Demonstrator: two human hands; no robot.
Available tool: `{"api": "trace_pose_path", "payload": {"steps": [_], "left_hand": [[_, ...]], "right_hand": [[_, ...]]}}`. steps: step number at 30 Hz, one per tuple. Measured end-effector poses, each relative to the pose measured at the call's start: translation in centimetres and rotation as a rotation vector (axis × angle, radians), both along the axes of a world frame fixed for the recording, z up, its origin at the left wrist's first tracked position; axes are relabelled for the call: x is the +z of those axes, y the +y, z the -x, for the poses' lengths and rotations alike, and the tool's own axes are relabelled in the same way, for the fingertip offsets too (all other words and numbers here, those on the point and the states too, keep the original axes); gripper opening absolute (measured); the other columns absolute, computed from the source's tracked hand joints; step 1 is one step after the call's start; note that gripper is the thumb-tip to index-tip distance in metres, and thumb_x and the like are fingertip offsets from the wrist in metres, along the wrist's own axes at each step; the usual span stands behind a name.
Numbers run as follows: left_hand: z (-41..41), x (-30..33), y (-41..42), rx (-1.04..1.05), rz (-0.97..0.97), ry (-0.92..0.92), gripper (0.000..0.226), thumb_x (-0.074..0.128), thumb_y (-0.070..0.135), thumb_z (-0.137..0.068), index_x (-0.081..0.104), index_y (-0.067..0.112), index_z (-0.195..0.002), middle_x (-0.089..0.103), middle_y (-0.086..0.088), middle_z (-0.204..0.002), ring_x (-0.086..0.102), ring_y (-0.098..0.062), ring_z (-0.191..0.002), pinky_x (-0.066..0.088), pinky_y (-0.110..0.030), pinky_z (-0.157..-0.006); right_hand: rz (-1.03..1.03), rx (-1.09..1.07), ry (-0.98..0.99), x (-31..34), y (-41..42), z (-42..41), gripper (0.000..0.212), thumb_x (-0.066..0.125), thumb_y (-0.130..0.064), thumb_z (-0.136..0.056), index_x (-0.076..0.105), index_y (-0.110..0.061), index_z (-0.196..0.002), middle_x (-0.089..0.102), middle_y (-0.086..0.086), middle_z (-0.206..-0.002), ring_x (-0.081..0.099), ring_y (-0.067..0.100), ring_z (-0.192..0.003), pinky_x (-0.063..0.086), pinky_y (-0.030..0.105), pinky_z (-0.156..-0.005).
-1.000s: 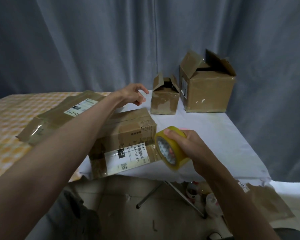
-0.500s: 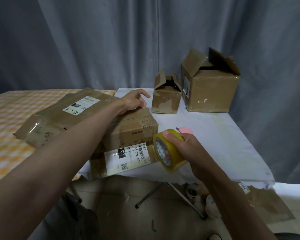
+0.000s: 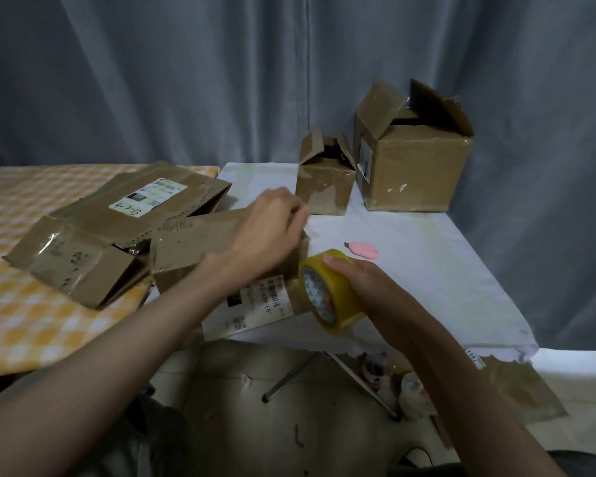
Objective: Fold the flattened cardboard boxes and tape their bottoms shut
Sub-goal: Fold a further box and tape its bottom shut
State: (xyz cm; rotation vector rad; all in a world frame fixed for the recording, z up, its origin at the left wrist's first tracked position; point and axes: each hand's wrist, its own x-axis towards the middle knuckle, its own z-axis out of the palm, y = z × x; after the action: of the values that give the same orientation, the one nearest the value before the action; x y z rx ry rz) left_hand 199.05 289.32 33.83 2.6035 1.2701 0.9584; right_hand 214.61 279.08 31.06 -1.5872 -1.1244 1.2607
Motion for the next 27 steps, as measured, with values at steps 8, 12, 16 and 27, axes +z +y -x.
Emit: {"api": "trace_pose_path", "payload": {"steps": [8,12,16,27], "left_hand": [[-0.3,-1.6,-3.3,0.110,0.282,0.059,0.080,0.048,0.079,-0.082,0.054,0.014,-0.129,0.044,0.006,-0.119,0.036,-0.009,-0.113,0.031,-0.027,-0.089],[-0.3,-2.2,-3.0,0.131,0.318,0.020,0.087,0.050,0.081,-0.078,0.052,0.014,-0.135,0.042,0.009,-0.119,0.036,-0.010,-0.117,0.027,-0.025,-0.089],[-0.6,-2.7,-3.1,0.127,0.350,-0.014,0.096,0.052,0.084,-0.074,0.048,0.014,-0.141,0.038,0.011,-0.118,0.034,-0.008,-0.119,0.028,-0.026,-0.091],[-0.3,-2.9,-3.3,0.098,0.328,-0.020,0.093,0.052,0.085,-0.071,0.049,0.018,-0.136,0.044,0.009,-0.126,0.036,-0.009,-0.121,0.031,-0.025,-0.090]], "right_hand": [[-0.017,-0.203,0.076,-0.5,1.0,-1.9,0.052,0.036,-0.042,-0.106,0.062,0.000,-0.125,0.067,0.026,-0.110,0.065,0.035,-0.106,0.053,0.042,-0.097],[-0.218,-0.178,-0.493,-2.3,5.3,-5.0,0.018,0.057,-0.021,-0.097,0.074,-0.018,-0.096,0.071,-0.004,-0.099,0.063,0.019,-0.103,0.047,0.028,-0.087],[-0.216,-0.046,-0.933,-5.4,9.1,-7.0,0.014,0.066,-0.027,-0.090,0.070,-0.035,-0.101,0.064,0.001,-0.119,0.054,0.026,-0.116,0.042,0.037,-0.094],[-0.462,-0.013,-0.228,1.6,6.1,-6.5,0.012,0.072,-0.016,-0.090,0.075,-0.005,-0.096,0.075,0.012,-0.094,0.070,0.027,-0.088,0.057,0.035,-0.077]]}}
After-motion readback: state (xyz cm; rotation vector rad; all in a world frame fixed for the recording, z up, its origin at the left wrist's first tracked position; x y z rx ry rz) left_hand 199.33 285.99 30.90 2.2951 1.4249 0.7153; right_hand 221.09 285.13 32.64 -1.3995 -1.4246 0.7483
